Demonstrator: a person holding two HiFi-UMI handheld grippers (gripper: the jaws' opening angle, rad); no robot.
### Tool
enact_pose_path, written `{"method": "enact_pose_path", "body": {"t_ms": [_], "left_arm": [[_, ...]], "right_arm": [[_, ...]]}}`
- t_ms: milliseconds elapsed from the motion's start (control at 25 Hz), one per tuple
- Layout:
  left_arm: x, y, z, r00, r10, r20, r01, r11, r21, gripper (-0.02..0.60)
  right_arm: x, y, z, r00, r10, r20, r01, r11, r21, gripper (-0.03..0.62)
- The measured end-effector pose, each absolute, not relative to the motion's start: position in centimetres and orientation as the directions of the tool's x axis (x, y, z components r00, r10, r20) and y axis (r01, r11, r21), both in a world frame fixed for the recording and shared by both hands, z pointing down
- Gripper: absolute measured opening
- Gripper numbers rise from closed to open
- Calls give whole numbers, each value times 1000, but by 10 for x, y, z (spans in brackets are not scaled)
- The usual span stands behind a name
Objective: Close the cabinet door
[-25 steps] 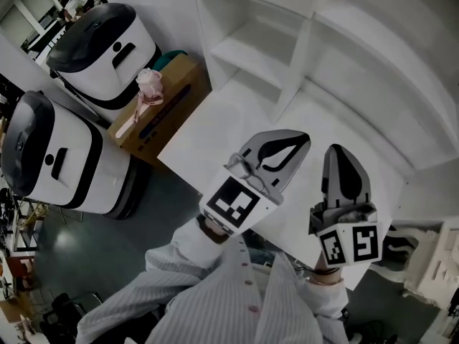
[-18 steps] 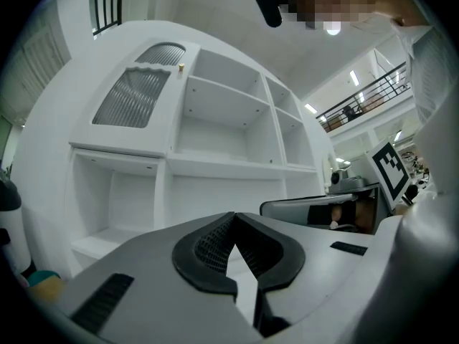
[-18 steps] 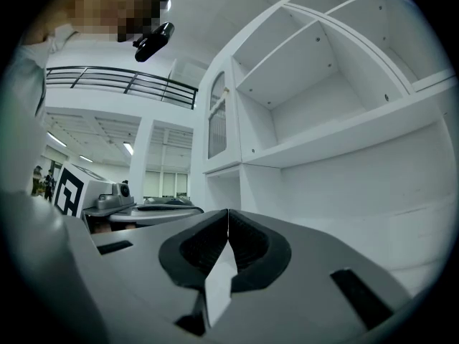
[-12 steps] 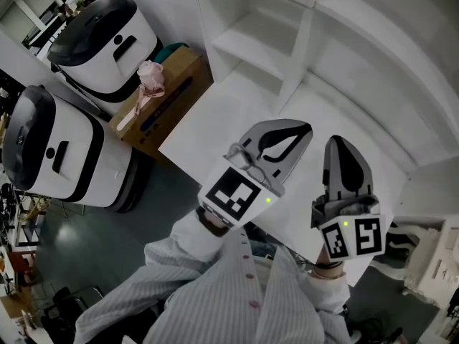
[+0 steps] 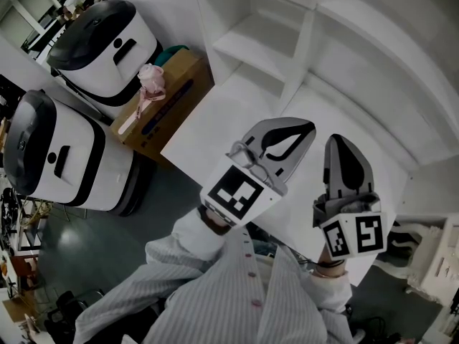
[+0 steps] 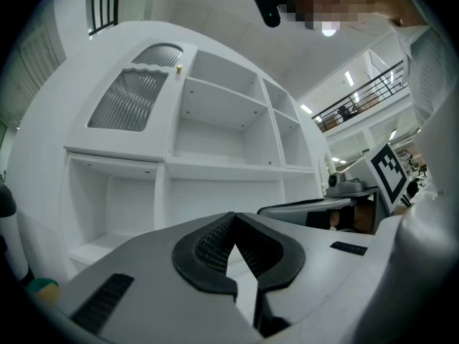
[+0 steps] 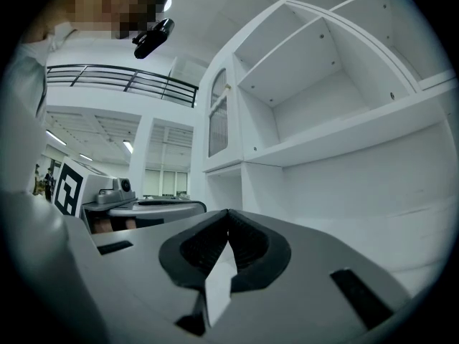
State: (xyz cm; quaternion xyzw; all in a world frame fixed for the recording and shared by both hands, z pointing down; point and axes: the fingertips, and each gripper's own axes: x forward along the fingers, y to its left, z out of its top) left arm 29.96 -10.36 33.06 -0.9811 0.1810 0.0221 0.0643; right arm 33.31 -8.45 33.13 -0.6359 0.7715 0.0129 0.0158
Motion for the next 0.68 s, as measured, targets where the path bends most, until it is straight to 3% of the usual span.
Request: {"method": "enact_pose_path", "body": {"t_ms": [680], "left_arm": [[299,-103,330,934,-351,-65,-357,-927,-118,10]], "right_arm": [[334,-82,330,-180,-983,-45,-984,180,1,12]]}}
